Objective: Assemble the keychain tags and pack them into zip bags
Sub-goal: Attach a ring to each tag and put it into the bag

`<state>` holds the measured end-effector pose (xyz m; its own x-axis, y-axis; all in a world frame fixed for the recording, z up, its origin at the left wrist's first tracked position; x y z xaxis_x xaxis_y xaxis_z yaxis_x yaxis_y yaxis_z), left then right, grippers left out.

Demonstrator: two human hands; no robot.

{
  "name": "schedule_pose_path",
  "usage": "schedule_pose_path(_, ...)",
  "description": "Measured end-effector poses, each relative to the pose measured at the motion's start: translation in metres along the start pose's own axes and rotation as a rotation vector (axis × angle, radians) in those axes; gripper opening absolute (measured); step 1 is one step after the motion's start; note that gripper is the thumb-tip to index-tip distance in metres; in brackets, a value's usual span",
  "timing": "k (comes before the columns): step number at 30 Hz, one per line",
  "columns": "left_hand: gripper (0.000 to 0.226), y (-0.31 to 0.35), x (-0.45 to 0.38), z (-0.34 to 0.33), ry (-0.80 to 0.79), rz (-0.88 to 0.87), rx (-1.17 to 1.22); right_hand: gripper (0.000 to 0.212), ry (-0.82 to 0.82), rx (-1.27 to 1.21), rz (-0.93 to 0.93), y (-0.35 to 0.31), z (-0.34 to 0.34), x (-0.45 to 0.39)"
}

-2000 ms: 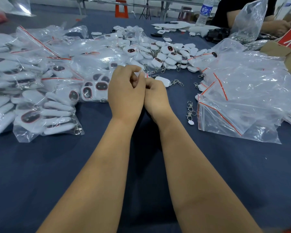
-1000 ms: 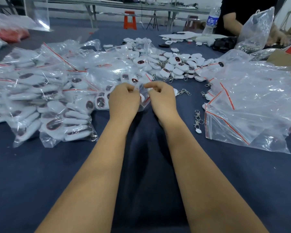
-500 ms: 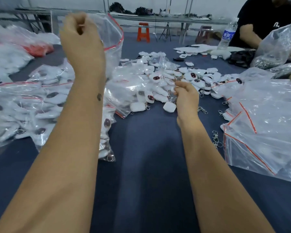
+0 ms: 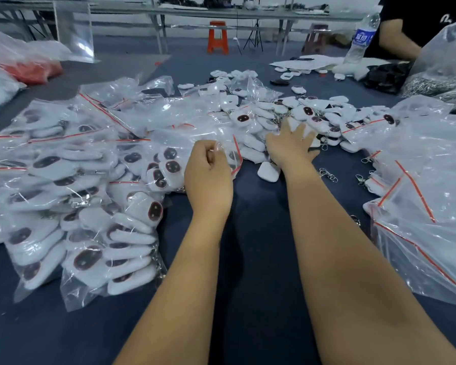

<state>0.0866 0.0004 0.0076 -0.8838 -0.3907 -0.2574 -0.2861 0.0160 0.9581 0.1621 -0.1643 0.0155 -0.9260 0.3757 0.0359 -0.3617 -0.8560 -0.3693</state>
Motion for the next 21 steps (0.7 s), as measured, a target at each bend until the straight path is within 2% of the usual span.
schedule_pose_path(2,0.011,0.0,0.002,0.0,0.014,-0.006,0.004,0.06,-0.024,0.086,0.071,-0.004,-0.002,0.001)
schedule_pose_path(7,0.01,0.004,0.013,0.001,0.04,0.011,0.011,0.042,0.094,0.225,0.216,-0.005,-0.008,0.032)
schedule_pose_path(11,0.015,0.009,0.031,0.0,-0.004,0.037,-0.011,0.041,0.128,0.266,0.256,-0.001,-0.01,0.064)
schedule_pose_path(13,0.019,0.012,0.04,0.002,-0.002,0.052,0.029,0.033,0.128,0.298,0.285,0.003,-0.006,0.077)
schedule_pose_path(16,0.021,0.017,0.054,0.006,0.052,0.041,0.109,0.022,0.132,0.18,0.292,0.011,0.006,0.096)
schedule_pose_path(19,0.036,0.024,0.067,0.01,0.101,0.022,0.202,0.036,0.256,-0.018,0.226,0.019,0.021,0.116)
schedule_pose_path(21,0.044,0.026,0.073,0.01,0.067,0.012,0.175,0.039,0.322,0.003,0.144,0.028,0.022,0.126)
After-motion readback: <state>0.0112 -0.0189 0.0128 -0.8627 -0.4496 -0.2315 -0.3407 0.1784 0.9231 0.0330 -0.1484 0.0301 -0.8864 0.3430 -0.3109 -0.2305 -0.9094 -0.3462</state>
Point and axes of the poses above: each hand's wrist, its own x-axis away from the middle knuckle, its own z-axis out of the back of the hand, y = z × x, the point moved 3 cm from there along -x, towards the middle knuckle, and after that the axes turned 13 degrees about x, right-handed, at the moved point
